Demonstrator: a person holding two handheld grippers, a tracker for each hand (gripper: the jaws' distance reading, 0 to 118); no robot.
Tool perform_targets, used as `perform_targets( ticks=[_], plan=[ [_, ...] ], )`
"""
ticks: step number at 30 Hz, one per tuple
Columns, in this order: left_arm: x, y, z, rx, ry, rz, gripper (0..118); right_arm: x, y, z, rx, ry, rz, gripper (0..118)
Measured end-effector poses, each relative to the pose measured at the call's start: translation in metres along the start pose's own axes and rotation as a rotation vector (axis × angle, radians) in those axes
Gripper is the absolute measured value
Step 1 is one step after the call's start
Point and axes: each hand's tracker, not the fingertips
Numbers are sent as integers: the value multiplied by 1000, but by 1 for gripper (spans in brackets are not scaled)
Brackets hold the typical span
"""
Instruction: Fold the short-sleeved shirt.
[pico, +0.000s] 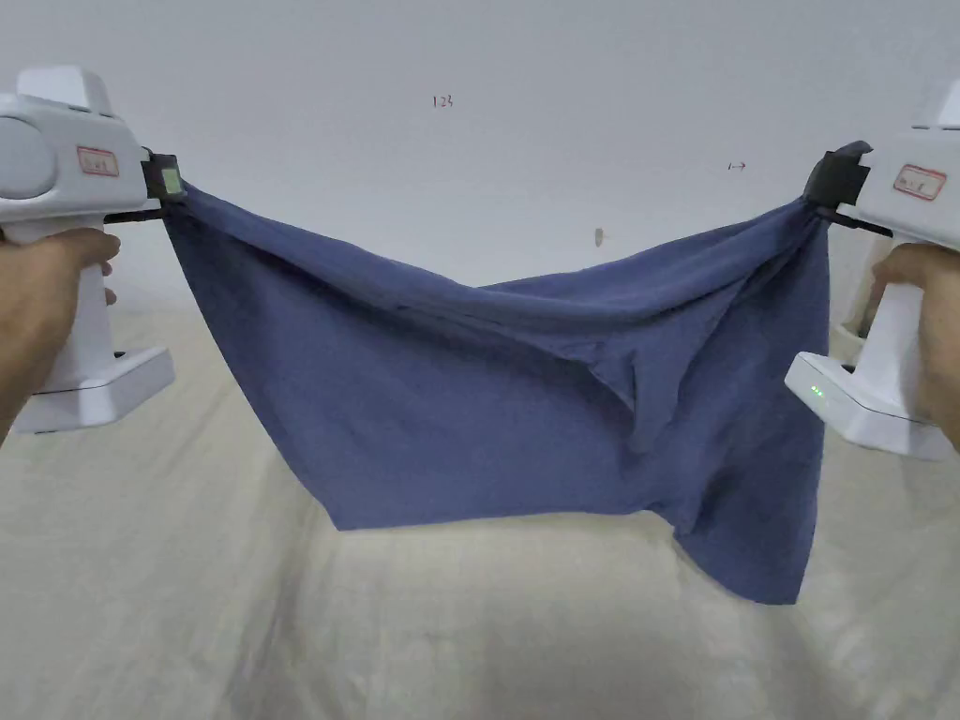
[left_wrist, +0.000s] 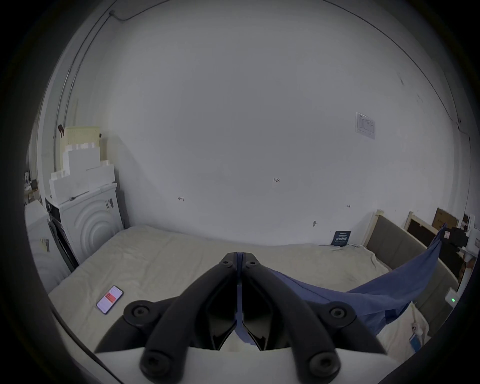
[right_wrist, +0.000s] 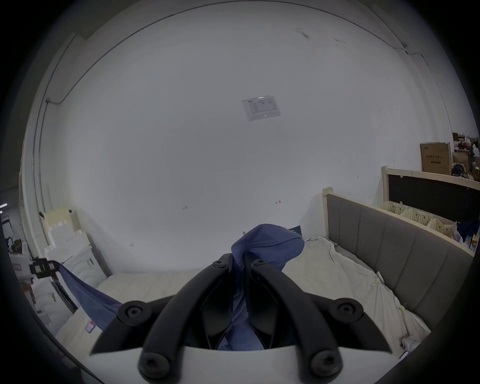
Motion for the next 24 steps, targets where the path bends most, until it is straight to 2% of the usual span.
perform_targets(
  ticks=[8, 12, 18, 22, 24],
  plan=[
    [-15, -76, -10, -70, 16, -24, 0, 11, -76, -3, -109, -7, 1, 6],
    [-21, -132, 1, -133, -7, -4, 0, 33, -119, -3, -183, -19, -8, 6],
    [-29, -229, 40, -244, -23, 39, 0, 64, -195, 33, -305, -22, -48, 6],
    [-34, -292, 81, -335, -42, 110, 0, 80, -247, 67, -391, -34, -17, 6],
    [-34, -318, 100, -365, -25, 106, 0, 86, -268, 83, -424, -31, -30, 6]
  ],
)
